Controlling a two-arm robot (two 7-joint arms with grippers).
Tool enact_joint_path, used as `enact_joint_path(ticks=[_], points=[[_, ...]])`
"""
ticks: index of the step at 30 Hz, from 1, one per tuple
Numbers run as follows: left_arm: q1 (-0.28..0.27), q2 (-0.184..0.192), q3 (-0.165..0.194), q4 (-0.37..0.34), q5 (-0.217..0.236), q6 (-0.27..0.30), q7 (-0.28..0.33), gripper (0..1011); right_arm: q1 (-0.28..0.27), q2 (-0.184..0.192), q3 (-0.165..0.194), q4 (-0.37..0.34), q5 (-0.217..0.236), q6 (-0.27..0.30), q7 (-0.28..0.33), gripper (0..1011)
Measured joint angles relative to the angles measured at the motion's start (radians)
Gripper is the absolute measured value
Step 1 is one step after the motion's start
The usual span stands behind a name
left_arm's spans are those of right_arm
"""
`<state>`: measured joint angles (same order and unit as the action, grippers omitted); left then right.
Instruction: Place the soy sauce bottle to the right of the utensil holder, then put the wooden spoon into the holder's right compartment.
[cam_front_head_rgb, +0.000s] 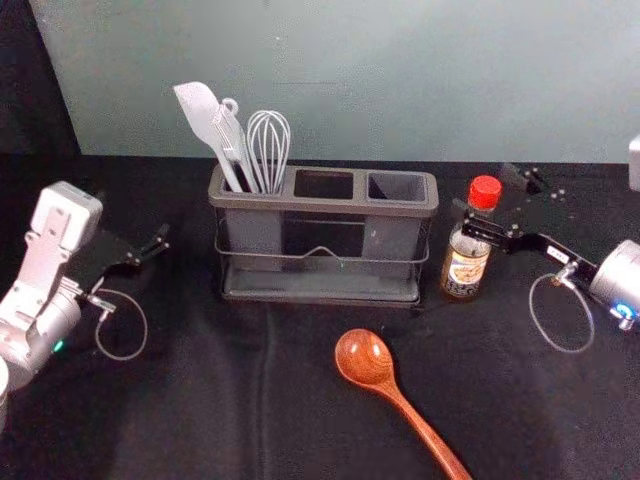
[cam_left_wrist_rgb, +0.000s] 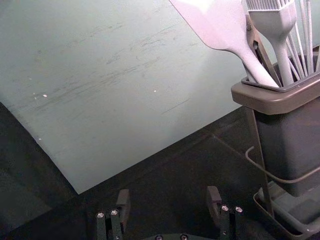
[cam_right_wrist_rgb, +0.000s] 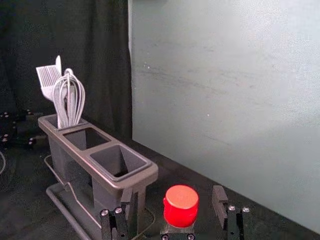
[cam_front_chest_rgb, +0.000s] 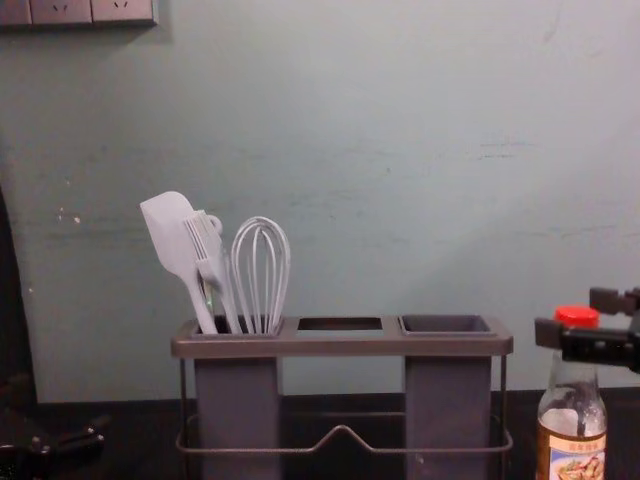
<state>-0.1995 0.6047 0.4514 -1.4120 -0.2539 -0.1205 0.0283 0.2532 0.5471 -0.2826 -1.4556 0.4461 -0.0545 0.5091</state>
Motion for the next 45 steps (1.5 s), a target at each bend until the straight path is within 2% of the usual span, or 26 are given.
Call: enact_joint_path(ticks=[6, 12, 20, 26, 31, 35, 39, 40, 41, 42, 43, 44, 45], points=[[0.000, 0.000, 0.000, 0.000, 0.000, 0.000, 0.000, 1005, -0.024, 0.015, 0.021, -0.060, -0.014, -0.006, -0.018, 1002], [0.000, 0.000, 0.000, 0.000, 0.000, 0.000, 0.000, 1005, -0.061, 0.038, 0.053, -0.136, 0.010, -0.025, 0.002, 1002], [0.000, 0.000, 0.000, 0.000, 0.000, 0.000, 0.000, 1005, -0.139, 0.089, 0.094, -0.280, 0.041, 0.006, 0.003, 1002], [0.000, 0.000, 0.000, 0.000, 0.000, 0.000, 0.000, 1005, -0.221, 0.142, 0.102, -0.417, 0.056, 0.072, -0.007, 1002], [0.000, 0.000, 0.000, 0.000, 0.000, 0.000, 0.000, 1005, -0.258, 0.162, 0.077, -0.486, 0.058, 0.121, -0.019, 1002], [0.000, 0.000, 0.000, 0.000, 0.000, 0.000, 0.000, 1005, -0.263, 0.164, 0.031, -0.520, 0.047, 0.183, -0.041, 1002], [0.000, 0.000, 0.000, 0.000, 0.000, 0.000, 0.000, 1005, -0.248, 0.151, -0.027, -0.542, 0.022, 0.280, -0.084, 1002], [0.000, 0.000, 0.000, 0.000, 0.000, 0.000, 0.000, 1005, -0.240, 0.141, -0.051, -0.550, 0.006, 0.329, -0.111, 1002], [0.000, 0.000, 0.000, 0.000, 0.000, 0.000, 0.000, 1005, -0.236, 0.134, -0.063, -0.553, -0.002, 0.355, -0.127, 1002], [0.000, 0.000, 0.000, 0.000, 0.000, 0.000, 0.000, 1005, -0.225, 0.118, -0.087, -0.555, -0.018, 0.410, -0.155, 1002], [0.000, 0.000, 0.000, 0.000, 0.000, 0.000, 0.000, 1005, -0.225, 0.118, -0.087, -0.555, -0.018, 0.410, -0.155, 1002], [0.000, 0.000, 0.000, 0.000, 0.000, 0.000, 0.000, 1005, -0.210, 0.100, -0.111, -0.554, -0.029, 0.470, -0.177, 1002], [0.000, 0.000, 0.000, 0.000, 0.000, 0.000, 0.000, 1005, -0.203, 0.090, -0.121, -0.552, -0.033, 0.499, -0.187, 1003]])
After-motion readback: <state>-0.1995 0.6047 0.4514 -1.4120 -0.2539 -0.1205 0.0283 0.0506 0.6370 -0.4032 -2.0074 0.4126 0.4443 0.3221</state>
